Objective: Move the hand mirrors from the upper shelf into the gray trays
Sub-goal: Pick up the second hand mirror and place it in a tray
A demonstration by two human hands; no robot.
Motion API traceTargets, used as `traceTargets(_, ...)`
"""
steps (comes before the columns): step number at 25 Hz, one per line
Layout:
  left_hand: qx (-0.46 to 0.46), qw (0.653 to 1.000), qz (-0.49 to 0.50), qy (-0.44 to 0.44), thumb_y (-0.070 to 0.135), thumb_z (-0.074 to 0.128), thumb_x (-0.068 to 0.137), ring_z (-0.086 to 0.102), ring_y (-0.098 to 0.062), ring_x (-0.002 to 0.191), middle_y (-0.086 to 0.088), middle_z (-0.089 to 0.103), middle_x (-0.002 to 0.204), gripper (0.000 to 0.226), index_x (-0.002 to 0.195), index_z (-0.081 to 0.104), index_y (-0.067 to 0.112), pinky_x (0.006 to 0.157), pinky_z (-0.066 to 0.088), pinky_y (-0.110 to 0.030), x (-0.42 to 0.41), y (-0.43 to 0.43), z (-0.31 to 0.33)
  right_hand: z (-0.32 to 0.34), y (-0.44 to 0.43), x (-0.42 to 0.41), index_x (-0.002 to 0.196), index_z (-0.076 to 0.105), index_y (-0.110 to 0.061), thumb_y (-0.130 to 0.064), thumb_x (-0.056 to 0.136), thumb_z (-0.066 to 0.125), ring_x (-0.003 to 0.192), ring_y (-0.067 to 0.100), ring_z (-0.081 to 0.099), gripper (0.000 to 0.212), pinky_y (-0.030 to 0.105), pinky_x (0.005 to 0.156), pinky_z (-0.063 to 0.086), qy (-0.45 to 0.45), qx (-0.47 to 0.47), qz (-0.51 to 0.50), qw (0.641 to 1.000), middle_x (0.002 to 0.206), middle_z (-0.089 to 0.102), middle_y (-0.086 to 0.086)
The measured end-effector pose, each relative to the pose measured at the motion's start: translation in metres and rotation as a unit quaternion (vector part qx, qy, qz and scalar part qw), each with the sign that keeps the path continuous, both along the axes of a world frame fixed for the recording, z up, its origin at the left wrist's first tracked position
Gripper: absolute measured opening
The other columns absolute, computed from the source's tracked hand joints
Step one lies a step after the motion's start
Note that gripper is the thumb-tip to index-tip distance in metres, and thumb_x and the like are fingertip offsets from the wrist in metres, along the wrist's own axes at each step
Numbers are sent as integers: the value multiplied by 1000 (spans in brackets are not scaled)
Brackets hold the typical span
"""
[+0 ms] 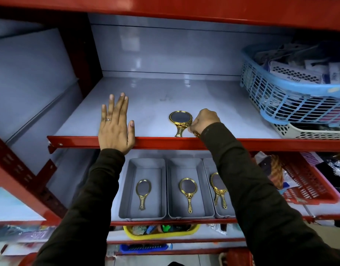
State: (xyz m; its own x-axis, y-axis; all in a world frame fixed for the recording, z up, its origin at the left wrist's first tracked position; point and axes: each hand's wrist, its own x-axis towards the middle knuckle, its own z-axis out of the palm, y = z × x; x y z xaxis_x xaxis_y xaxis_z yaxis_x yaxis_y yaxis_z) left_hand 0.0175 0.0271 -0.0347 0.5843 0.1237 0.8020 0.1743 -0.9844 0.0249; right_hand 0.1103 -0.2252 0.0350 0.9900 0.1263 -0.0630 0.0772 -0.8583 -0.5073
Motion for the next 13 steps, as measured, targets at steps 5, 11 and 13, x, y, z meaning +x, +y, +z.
traceTargets(5,-2,1000,-6,4,33,24,96,5,-23,155,-2,17,165,65,157,21,10,126,2,-39,-2,-1,0,20,-25,-16,99,77,-1,-13,71,85,70,15,68,32,23,65,61,121,340,32,932,84,77,11)
traceTargets(11,-1,1000,5,6,35,20,98,1,-21,155,-4,15,165,65,157,18,10,126,3,-39,-4,-2,-2,-14,-71,-62,85,83,-20,-30,54,90,63,5,74,33,14,54,57,293,386,153,861,79,80,2)
traceTargets(13,1,1000,8,7,35,19,98,1,-21,154,-3,14,166,65,157,17,9,126,3,-39,-4,-2,-2,-46,-82,-76,81,82,-20,-27,58,88,62,6,75,24,15,54,58,360,334,162,856,77,80,2)
